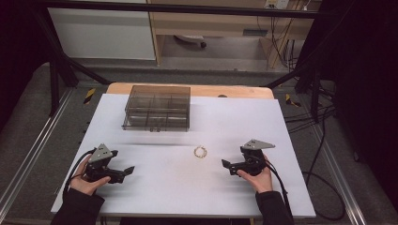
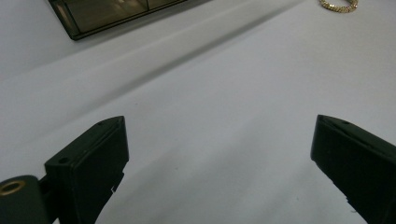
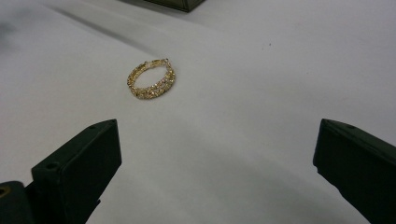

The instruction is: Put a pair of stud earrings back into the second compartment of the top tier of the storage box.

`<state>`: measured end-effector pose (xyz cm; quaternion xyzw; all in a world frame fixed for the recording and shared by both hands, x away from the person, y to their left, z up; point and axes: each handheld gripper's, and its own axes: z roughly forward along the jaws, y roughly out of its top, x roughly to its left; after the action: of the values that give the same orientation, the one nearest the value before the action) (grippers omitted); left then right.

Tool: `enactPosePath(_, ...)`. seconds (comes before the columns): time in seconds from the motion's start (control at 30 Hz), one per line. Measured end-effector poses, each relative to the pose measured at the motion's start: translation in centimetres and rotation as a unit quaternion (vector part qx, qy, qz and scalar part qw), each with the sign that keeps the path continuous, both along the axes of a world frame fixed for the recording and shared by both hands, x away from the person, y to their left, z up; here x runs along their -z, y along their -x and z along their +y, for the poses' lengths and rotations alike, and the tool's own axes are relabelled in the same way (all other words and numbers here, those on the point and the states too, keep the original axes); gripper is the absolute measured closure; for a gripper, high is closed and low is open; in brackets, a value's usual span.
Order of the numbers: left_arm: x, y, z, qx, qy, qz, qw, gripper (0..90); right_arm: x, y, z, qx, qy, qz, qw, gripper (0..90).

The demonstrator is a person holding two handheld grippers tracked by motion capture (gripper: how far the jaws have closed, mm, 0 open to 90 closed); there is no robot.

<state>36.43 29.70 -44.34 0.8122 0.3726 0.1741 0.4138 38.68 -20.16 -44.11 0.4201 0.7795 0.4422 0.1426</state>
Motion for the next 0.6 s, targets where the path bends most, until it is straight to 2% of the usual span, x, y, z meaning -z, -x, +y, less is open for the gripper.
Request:
enactPosePath(0.2,0.1,0.0,-0.1,0.003,-0.001,0.003,1.0000,3.9,-0.3,-0.5,1.4,-0.004,0.007,-0.003,1.0000,3.5)
enactPosePath(0.6,0.1,0.0,0.0,0.004,0.001,0.003,1.0000,3.9,-0.8,-2.3,4.5,0.008,0.020,0.007,0.9997,11.3)
